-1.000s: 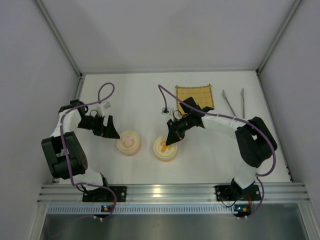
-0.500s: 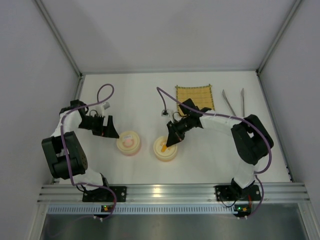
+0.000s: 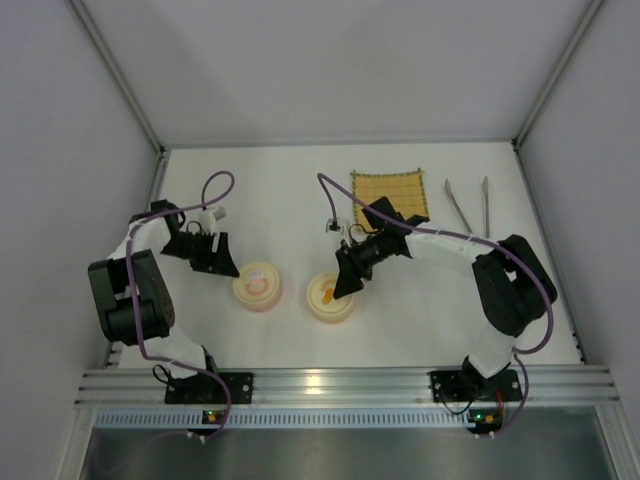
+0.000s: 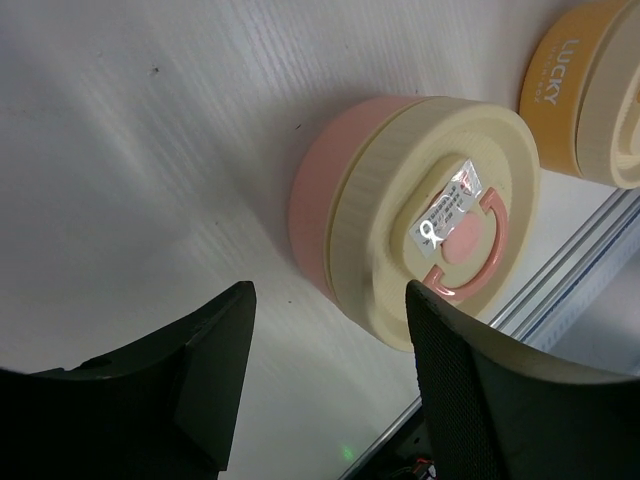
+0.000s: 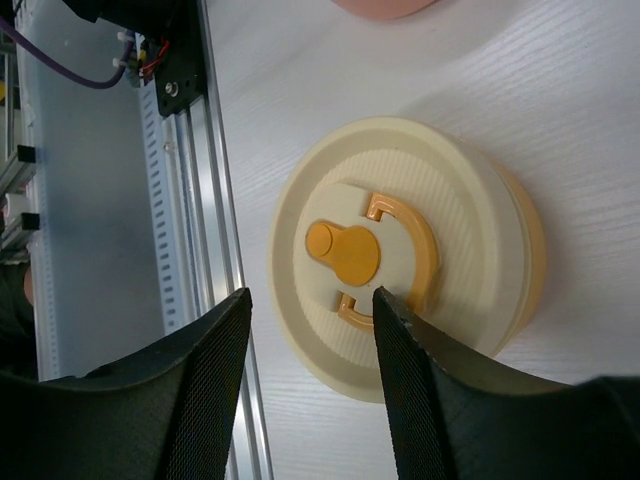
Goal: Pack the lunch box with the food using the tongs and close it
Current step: Move the packing box to the center of the board.
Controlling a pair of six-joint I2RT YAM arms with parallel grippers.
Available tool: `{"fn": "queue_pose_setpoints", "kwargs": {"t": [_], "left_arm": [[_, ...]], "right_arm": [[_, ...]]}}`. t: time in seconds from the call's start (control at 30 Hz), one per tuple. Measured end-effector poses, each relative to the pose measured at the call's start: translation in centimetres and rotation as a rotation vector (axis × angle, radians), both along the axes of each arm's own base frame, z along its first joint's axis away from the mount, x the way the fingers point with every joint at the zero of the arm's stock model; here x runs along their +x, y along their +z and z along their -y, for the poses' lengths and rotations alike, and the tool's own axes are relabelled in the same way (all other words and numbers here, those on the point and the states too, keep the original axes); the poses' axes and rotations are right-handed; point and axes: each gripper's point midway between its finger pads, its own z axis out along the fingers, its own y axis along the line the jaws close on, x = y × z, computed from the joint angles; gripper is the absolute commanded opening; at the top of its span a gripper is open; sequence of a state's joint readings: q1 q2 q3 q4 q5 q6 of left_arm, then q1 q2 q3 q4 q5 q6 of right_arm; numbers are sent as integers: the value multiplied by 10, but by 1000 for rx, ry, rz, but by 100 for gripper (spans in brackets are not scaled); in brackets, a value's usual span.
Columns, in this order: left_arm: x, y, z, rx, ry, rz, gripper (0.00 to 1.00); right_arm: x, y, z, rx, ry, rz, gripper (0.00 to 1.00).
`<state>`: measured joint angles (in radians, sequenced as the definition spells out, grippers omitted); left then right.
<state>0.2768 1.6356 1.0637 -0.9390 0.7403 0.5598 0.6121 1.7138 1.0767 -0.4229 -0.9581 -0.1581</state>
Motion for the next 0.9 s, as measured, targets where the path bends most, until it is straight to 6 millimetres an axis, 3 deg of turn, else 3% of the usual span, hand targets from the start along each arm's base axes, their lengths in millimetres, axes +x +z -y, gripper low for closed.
{"fn": "queue_pose_setpoints", "kwargs": {"t": [0.27,0.47,0.73,0.9], "left_arm": [[-9,-12,33,7,-132,-49,51],[-14,-14,47,13,-194,-55,42],[-26,-14,81,13,-329,-53,39],[-32,-14,93,9,-363,-63,39]], "right_arm": [[3,0,2,-25,-4,18,52],[7,0,6,-35,-20,35,52],[23,-5,24,-60,-107,9,52],[33,-2,34,-59,-158,4,53]]}}
